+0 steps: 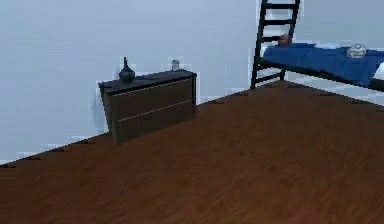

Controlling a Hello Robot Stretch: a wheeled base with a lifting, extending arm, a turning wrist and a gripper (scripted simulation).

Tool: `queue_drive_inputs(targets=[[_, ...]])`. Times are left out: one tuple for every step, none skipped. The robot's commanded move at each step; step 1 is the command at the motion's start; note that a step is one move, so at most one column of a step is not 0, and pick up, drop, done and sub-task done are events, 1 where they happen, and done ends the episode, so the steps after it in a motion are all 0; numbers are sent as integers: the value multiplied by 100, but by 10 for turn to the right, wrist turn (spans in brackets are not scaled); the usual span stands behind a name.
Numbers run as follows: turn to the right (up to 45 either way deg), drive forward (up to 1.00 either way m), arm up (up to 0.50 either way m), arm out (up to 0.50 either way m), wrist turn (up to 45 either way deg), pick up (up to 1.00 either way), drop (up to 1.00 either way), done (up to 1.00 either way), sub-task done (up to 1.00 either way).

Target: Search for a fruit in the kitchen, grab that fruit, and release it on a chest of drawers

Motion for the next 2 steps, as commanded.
queue_drive_inputs(targets=[[0,100,0,0,0,0,0,0,0],[0,90,0,0,0,0,0,0,0]])
